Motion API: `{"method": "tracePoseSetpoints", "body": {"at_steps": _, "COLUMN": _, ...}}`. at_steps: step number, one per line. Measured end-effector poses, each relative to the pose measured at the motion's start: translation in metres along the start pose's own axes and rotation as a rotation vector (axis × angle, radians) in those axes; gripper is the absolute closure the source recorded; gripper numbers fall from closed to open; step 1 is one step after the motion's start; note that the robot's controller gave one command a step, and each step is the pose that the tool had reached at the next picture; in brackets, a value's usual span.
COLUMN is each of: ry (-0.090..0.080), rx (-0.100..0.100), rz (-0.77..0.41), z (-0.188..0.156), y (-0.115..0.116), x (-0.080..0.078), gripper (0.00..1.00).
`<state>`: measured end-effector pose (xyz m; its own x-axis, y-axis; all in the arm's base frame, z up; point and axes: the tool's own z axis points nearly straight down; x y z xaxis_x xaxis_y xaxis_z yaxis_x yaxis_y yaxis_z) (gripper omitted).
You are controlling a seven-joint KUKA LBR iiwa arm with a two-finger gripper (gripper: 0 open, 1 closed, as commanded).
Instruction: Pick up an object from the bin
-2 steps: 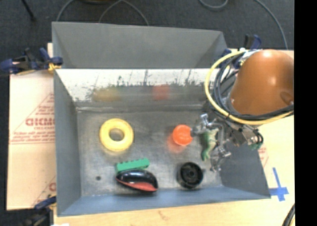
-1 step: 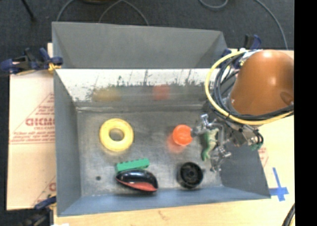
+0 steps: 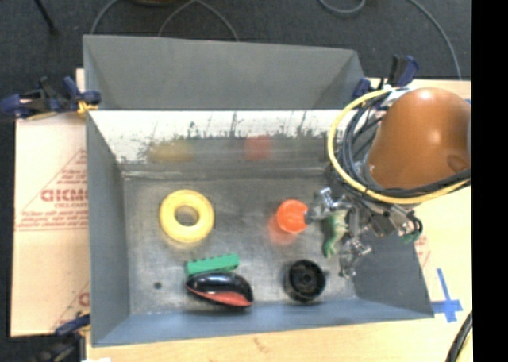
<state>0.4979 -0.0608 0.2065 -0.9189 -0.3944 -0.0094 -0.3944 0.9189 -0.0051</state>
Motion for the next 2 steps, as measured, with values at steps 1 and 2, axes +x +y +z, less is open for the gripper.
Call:
{"method": "tracePoseSetpoints", "body": {"at_steps": 1, "ry": 0.004, "rx": -0.003, "rz": -0.287, "z": 0.042, "y": -0.011, "x": 0.01, "gripper": 0.0}}
{"method": "tracePoseSetpoints", "body": {"at_steps": 2, "ry": 0.002, "rx": -0.001, "rz": -0.345, "z": 0.098, "y": 0.009, "x": 0.008, "gripper": 0.0}}
